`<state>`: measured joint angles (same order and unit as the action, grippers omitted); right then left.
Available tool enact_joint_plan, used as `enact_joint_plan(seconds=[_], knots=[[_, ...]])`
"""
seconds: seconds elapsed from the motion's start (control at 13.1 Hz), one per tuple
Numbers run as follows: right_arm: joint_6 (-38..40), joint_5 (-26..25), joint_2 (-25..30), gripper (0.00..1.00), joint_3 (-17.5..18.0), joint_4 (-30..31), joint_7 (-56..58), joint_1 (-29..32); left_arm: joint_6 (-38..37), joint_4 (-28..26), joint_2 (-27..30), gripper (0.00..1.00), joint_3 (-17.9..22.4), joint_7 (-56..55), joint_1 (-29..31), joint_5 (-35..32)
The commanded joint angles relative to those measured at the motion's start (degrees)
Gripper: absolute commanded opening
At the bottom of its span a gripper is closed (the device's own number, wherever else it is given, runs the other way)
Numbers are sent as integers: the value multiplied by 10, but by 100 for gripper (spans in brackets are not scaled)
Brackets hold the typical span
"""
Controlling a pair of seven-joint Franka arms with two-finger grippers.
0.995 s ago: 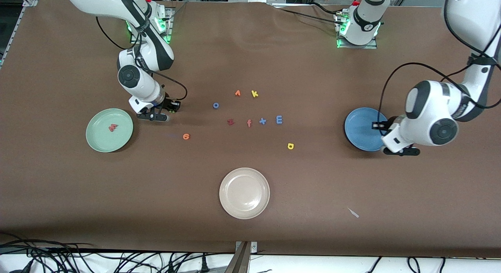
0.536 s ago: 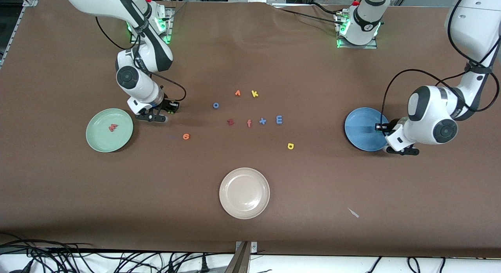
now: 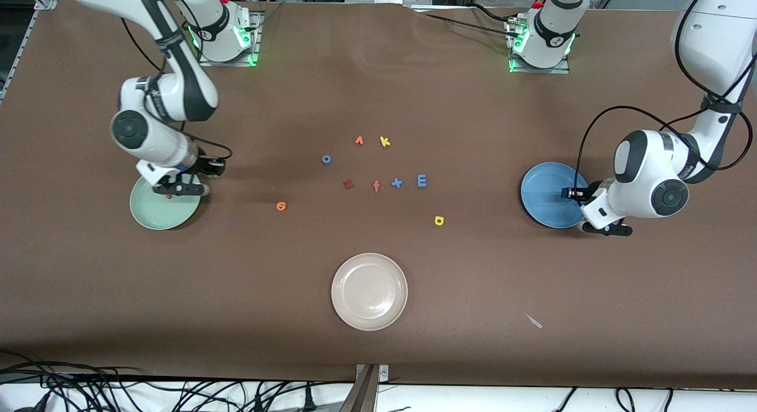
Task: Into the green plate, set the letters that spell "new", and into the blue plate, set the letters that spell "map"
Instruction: 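Release the teal letter while the right gripper carries the green letter, then drop the green letter on the green plate while the left gripper withdraws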
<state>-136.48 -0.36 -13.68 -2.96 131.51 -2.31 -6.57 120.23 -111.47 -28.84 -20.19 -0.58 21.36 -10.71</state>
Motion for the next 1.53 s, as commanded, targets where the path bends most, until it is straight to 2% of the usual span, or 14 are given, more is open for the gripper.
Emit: enact_joint_plan(seconds=[0.0, 0.08, 0.15, 0.23, 0.31, 0.46, 0.77, 1.07, 1.3, 1.45], knots=[[6, -8, -10, 6, -34, -13, 74, 4, -17, -8, 46, 100, -45, -70, 5, 30], [6, -8, -19, 8, -46, -20, 92, 4, -17, -8, 48, 100, -65, -106, 5, 48], [5, -9, -26, 28, -54, -25, 109, 4, -16, -8, 48, 100, -88, -152, 4, 52], [7, -9, -28, 95, -55, -32, 109, 5, -14, -8, 47, 100, -106, -202, 3, 52], [7, -8, -28, 100, -55, -34, 103, 4, -10, -8, 44, 100, -123, -250, 0, 52], [8, -5, -25, 100, -52, -42, 103, 2, 15, -7, 37, 100, -144, -338, -3, 52], [33, 0, -27, 100, -36, -74, 51, -4, 75, -7, 10, 100, -145, -394, -24, 52], [56, 1, -56, 100, 31, -127, -80, -4, 141, -3, -10, 100, -143, -478, -67, 44], [55, 1, -96, 100, 74, -174, -173, -4, 162, 27, -46, 100, -136, -541, -107, 41], [50, 1, -125, 100, 103, -204, -240, -5, 162, 49, -67, 100, -109, -590, -156, 18]])
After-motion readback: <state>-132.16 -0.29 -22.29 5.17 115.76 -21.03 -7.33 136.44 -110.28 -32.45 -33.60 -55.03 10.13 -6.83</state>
